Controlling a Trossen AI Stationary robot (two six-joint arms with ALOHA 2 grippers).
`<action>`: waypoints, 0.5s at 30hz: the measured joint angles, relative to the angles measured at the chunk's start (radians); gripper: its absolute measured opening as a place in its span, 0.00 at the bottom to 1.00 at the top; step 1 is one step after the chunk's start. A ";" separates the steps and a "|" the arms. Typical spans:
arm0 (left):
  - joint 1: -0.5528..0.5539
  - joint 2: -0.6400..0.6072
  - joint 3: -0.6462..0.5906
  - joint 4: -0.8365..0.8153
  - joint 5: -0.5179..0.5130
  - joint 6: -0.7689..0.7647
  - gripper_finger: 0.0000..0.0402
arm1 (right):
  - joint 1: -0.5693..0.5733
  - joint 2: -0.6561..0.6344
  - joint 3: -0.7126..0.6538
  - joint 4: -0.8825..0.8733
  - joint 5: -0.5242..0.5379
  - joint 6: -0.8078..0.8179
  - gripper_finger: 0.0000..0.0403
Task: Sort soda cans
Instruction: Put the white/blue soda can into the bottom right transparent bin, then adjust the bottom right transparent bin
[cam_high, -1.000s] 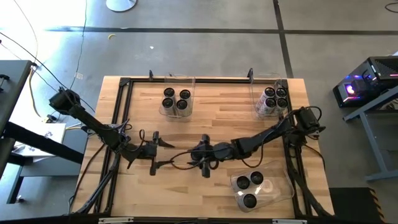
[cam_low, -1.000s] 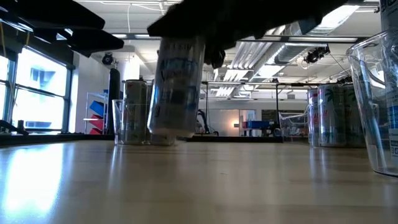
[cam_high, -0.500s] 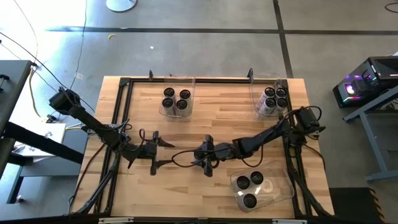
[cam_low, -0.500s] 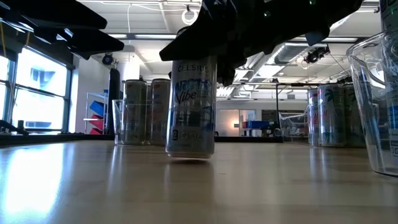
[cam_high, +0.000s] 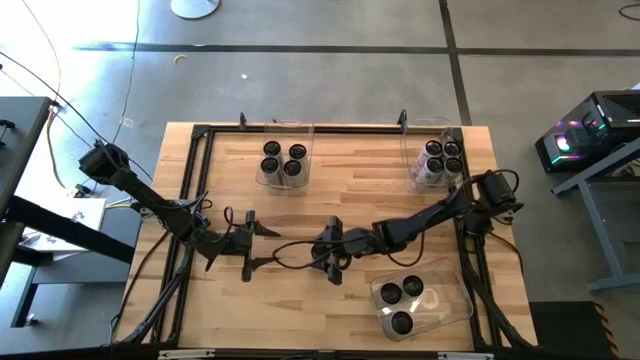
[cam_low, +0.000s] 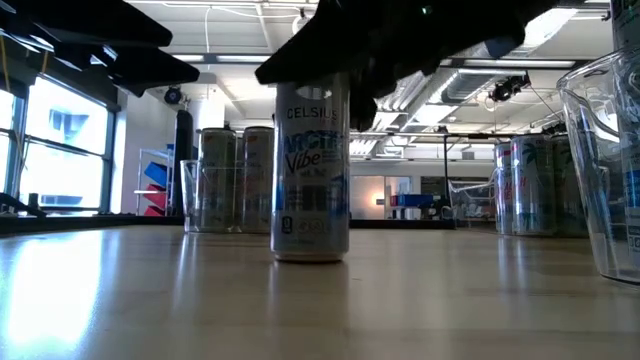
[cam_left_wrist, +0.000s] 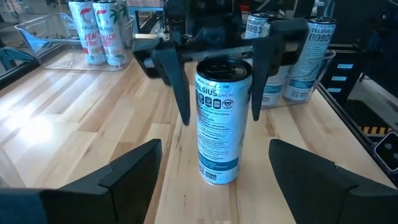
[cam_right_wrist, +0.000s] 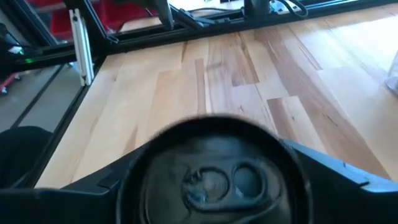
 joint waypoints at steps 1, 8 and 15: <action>0.000 0.000 0.000 0.000 0.000 -0.001 0.73 | 0.000 -0.012 0.014 -0.038 0.000 -0.001 0.77; 0.000 0.000 0.001 -0.013 0.000 -0.035 0.73 | 0.001 -0.115 0.126 -0.334 0.023 -0.008 0.77; 0.000 0.000 0.001 -0.023 0.000 -0.036 0.73 | 0.041 -0.268 0.231 -0.699 0.126 -0.007 0.77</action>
